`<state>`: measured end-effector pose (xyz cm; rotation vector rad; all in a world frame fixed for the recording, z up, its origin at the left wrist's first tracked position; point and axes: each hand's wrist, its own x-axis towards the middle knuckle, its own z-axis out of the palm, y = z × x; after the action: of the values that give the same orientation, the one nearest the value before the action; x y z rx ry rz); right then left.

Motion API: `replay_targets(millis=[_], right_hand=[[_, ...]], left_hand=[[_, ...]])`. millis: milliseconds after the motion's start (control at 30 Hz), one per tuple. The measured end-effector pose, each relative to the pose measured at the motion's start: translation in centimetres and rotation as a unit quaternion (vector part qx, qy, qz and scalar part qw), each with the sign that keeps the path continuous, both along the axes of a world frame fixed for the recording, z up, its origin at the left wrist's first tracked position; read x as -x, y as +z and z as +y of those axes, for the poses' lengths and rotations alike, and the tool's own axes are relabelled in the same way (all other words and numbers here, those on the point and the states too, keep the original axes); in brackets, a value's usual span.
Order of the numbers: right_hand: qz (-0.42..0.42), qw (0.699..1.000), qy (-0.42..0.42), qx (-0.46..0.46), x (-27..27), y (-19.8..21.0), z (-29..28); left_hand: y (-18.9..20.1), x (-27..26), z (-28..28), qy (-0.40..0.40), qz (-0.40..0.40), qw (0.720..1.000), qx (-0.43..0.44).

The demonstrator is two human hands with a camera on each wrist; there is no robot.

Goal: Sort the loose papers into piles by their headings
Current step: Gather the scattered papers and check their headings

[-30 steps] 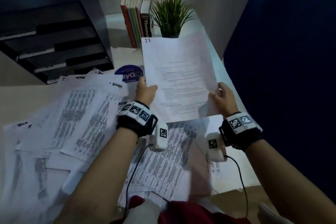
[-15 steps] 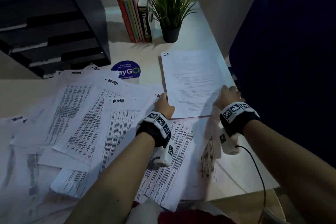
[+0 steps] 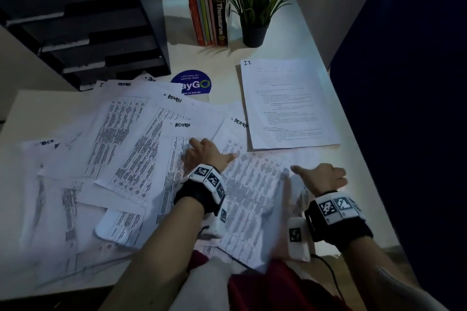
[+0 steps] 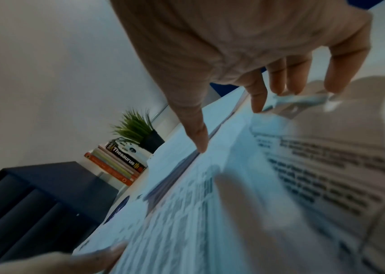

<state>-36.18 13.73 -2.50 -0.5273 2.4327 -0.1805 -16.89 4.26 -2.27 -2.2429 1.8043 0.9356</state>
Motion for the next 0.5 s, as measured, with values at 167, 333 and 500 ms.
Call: replay_targets(millis=[167, 333, 500], right_hand=[[-0.08, 0.995, 0.006, 0.064, -3.1, 0.2, 0.1], [-0.165, 0.978, -0.043, 0.118, -6.0, -0.1, 1.3], [-0.226, 0.952, -0.07, 0.194, -7.4, 1.6, 3.3]], left_hand=[[-0.5, -1.6, 0.1, 0.019, 0.14, 0.99, 0.011], [0.2, -5.9, 0.2, 0.09, 0.169, 0.981, 0.031], [1.0, -11.3, -0.2, 0.158, 0.033, 0.985, 0.065]])
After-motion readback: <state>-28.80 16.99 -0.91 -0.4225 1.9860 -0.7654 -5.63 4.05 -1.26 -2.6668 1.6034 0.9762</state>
